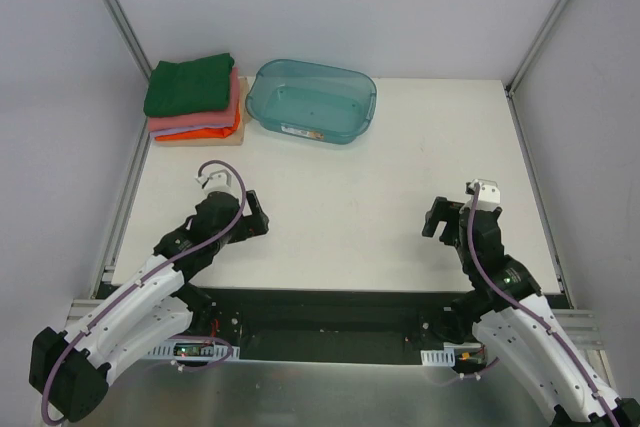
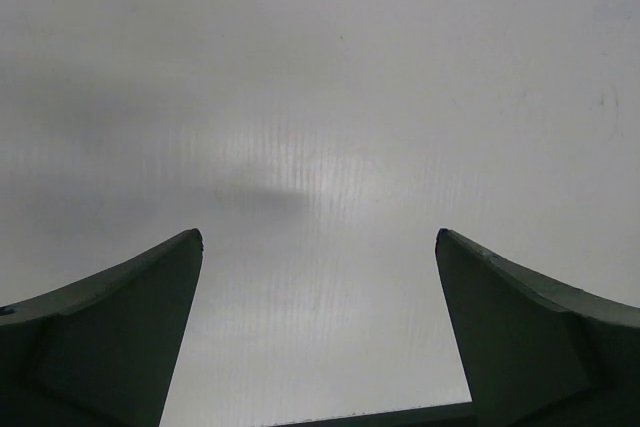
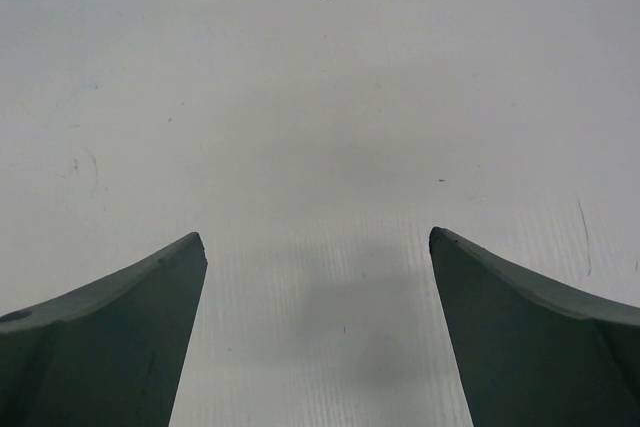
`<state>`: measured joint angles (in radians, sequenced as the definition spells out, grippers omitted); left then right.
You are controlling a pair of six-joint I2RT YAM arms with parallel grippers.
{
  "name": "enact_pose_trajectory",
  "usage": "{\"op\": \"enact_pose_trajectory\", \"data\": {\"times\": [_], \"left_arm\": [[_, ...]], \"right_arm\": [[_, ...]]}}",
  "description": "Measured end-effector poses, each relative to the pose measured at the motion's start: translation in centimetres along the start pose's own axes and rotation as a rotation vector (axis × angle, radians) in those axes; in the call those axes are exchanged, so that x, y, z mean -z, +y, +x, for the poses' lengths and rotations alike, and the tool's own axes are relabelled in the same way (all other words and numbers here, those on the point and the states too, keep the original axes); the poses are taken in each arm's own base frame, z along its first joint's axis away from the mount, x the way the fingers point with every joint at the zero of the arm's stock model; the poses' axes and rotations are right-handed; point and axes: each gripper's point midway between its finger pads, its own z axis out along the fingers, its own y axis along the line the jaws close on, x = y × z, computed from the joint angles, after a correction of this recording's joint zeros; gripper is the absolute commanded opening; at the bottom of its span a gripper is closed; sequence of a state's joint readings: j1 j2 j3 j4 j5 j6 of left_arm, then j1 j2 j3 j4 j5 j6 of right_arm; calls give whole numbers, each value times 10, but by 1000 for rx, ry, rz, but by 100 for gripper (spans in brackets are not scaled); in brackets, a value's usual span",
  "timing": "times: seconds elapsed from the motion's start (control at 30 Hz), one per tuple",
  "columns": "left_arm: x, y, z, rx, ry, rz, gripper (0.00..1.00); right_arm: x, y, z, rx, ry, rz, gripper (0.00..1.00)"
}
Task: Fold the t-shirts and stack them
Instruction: Put the neatly folded tshirt into the corner of the board with the left arm
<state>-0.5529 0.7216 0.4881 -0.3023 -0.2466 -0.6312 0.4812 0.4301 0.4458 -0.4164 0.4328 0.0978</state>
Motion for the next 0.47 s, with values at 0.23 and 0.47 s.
{"op": "enact_pose_trajectory", "data": {"times": [0.23, 0.47], "left_arm": [[1, 2, 0, 21, -8, -6, 99], [2, 4, -7, 25, -40, -24, 99]], "right_arm": [[0, 0, 0, -6, -4, -2, 96], [-3, 0, 6, -3, 1, -4, 96]]}}
